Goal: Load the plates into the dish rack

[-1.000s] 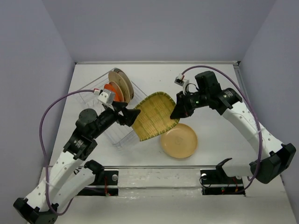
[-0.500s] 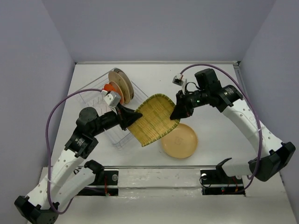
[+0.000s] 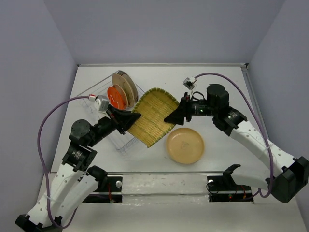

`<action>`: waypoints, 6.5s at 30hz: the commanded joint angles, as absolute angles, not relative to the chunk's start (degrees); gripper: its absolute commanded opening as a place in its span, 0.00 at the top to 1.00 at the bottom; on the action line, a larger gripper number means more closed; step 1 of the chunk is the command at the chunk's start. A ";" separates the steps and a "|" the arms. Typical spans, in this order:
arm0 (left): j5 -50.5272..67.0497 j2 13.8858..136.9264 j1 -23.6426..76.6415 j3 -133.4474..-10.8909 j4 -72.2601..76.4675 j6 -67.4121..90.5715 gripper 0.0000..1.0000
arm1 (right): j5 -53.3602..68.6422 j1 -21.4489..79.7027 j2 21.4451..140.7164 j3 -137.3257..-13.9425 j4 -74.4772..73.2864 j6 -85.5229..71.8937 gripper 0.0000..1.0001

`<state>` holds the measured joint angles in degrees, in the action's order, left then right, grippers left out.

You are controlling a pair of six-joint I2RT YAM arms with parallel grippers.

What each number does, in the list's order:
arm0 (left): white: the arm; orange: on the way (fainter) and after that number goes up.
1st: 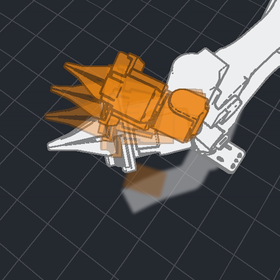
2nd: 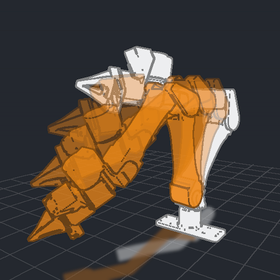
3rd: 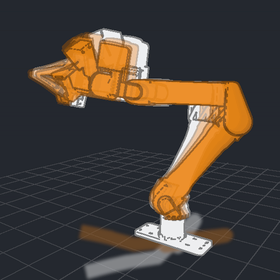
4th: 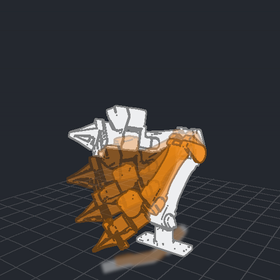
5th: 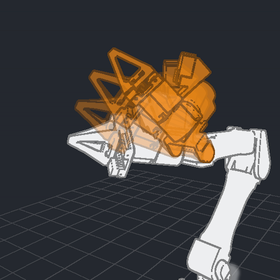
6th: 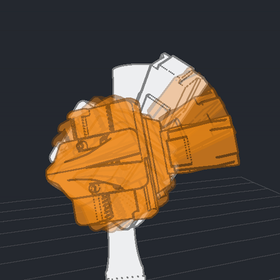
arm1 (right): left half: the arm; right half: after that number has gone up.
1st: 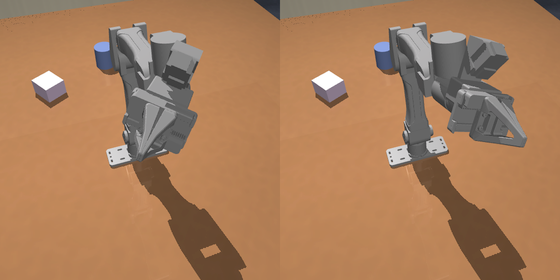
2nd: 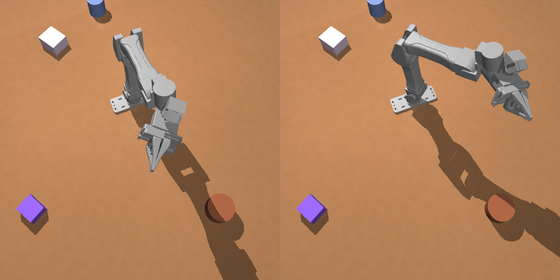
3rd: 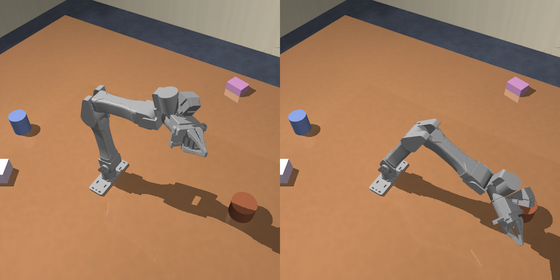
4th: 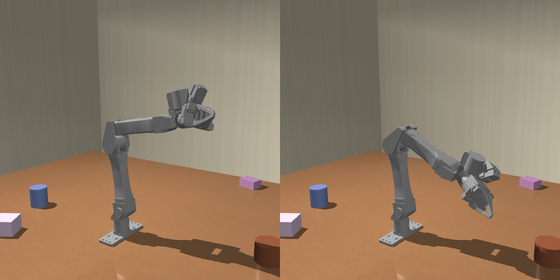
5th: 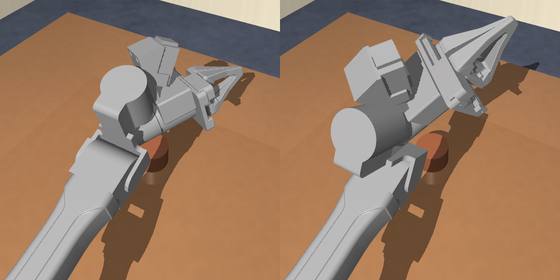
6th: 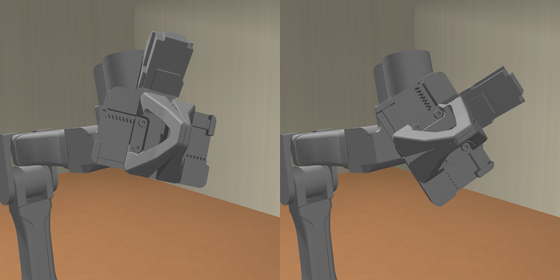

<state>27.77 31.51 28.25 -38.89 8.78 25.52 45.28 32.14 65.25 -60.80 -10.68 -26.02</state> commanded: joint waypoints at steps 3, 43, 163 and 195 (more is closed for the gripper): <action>24.78 30.23 27.86 -38.50 18.89 31.55 0.95 | 39.38 36.65 63.37 -50.48 16.14 -38.48 0.29; -28.92 13.63 30.94 -43.95 6.59 11.25 0.01 | -55.10 66.27 126.54 -126.89 -2.29 -13.55 0.93; -19.25 15.91 35.07 -42.63 8.09 11.16 0.01 | 17.75 3.87 76.11 -22.94 9.31 -47.64 0.43; 4.66 29.18 34.72 -39.38 0.27 28.83 0.01 | -0.44 37.96 66.79 -59.15 -0.80 -39.64 0.93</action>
